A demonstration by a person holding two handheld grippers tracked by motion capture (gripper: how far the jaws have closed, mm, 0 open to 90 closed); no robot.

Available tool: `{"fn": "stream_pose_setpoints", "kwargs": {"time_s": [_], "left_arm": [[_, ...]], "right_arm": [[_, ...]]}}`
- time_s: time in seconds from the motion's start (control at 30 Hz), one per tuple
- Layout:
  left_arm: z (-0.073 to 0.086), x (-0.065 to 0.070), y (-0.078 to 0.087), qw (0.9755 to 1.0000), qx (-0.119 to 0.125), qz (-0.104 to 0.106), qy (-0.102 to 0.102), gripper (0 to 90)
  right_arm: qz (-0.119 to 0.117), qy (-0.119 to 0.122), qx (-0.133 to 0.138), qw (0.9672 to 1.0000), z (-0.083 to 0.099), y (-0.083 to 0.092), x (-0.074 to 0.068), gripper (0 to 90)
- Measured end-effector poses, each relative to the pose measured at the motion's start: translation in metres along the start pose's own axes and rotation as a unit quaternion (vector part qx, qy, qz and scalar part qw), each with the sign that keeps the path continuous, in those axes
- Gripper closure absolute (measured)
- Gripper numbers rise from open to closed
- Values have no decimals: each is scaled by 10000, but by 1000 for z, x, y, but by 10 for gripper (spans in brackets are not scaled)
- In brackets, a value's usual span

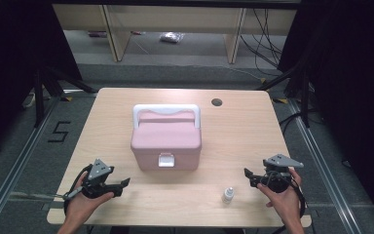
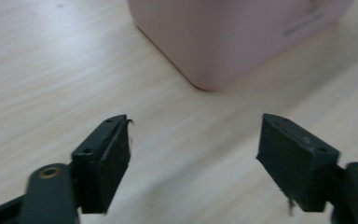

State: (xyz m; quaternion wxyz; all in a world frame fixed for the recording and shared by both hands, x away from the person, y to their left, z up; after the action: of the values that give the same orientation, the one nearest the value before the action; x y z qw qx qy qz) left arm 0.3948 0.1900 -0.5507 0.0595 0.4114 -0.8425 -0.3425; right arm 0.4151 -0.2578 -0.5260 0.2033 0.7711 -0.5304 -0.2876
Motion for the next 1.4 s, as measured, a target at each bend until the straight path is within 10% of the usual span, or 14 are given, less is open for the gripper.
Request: {"fn": "stream_pose_setpoints", "kwargs": {"time_s": [0.43, 0.8, 0.93, 1.0, 1.4], "left_arm": [[-16, -30, -17, 9997, 131, 41, 180, 610], [-29, -44, -37, 9996, 113, 186, 194, 864], [-37, -50, -42, 9992, 150, 319, 164, 895], [-45, -58, -47, 9970, 357, 505, 462, 898], [-60, -65, -60, 9980, 263, 517, 231, 899]], "right_arm": [[-289, 257, -13, 9992, -37, -36, -16, 334], [-666, 603, -122, 9959, -56, -64, -51, 711], [-838, 652, -180, 9942, -60, -72, -65, 830], [-913, 879, -53, 9919, -66, -78, -67, 881], [-1152, 860, -241, 9893, -69, -97, -93, 900]]}}
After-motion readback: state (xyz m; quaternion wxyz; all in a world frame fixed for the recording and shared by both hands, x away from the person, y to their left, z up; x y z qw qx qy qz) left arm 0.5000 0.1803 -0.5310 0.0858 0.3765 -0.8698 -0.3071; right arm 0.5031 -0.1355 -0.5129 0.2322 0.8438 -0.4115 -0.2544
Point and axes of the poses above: each handheld gripper's, and its own axes: y roughly backward along the jaws, z roughly out of its underside, x roughly to its right, the point moved 10 cm from there along -y, roughly forward along the jaws, and after that the axes turned 13 degrees about -y, right-handed, at the moved point
